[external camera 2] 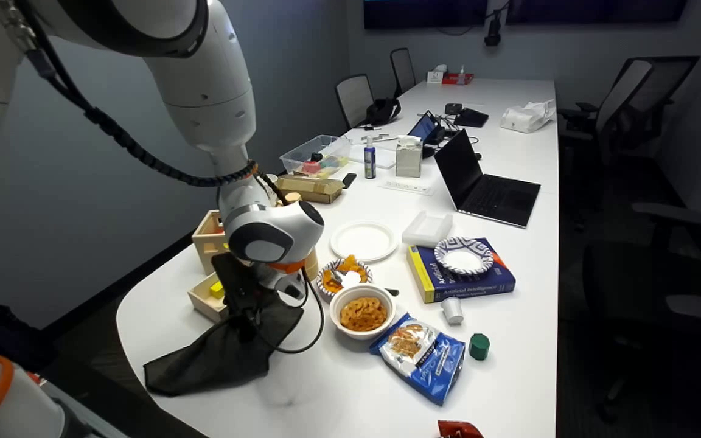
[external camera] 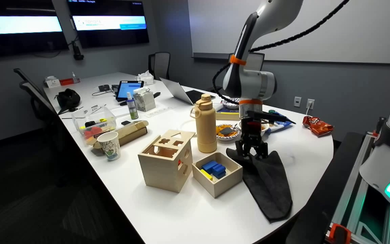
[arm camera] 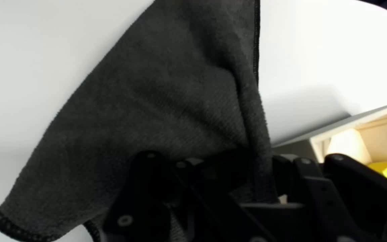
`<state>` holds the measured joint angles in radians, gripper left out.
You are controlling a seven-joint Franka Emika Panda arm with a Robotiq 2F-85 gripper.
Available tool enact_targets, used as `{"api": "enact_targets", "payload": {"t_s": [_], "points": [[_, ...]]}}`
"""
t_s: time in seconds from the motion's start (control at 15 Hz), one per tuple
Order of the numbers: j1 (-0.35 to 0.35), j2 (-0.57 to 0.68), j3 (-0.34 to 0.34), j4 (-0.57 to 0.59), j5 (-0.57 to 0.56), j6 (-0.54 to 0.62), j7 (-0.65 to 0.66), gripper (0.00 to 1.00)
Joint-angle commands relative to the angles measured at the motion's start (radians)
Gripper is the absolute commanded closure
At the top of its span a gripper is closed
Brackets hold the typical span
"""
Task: Use the towel to wipe the table top
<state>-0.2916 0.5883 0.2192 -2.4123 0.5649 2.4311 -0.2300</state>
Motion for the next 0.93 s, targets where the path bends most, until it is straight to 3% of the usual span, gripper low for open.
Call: {"api": "enact_targets", "payload": {"t_s": [0.0,0.2,0.47,0.67,0.87], "points": [[0.031,-0.103,-0.075,-0.129,0.026,-0.007,0.066,1.00],[0.043,-0.155,-0.154,-0.203,0.021,0.026,0.138,1.00],[0.036,-0.167,-0.244,-0.215,0.003,0.125,0.166,1.00],[0.013,-0.120,-0.262,-0.159,0.013,0.221,0.147,1.00],[-0.019,-0.081,-0.224,-0.097,0.031,0.253,0.125,1.00]]}}
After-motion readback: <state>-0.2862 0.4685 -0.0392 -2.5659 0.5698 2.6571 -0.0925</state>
